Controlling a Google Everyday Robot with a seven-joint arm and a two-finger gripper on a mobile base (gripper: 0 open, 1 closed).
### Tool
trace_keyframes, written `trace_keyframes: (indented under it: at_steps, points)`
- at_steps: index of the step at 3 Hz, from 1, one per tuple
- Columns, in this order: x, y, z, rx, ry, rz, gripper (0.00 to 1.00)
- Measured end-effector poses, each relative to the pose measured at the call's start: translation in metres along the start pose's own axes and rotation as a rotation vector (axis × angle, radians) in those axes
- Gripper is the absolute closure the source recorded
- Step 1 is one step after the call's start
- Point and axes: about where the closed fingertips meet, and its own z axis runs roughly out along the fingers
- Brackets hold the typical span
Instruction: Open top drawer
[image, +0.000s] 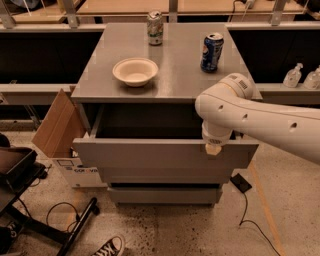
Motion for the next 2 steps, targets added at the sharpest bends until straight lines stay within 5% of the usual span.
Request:
trace_keyframes:
  at_steps: [2]
  points:
    - [0.0145, 0.0123, -0.0183, -0.007, 0.008, -0.013, 1.00]
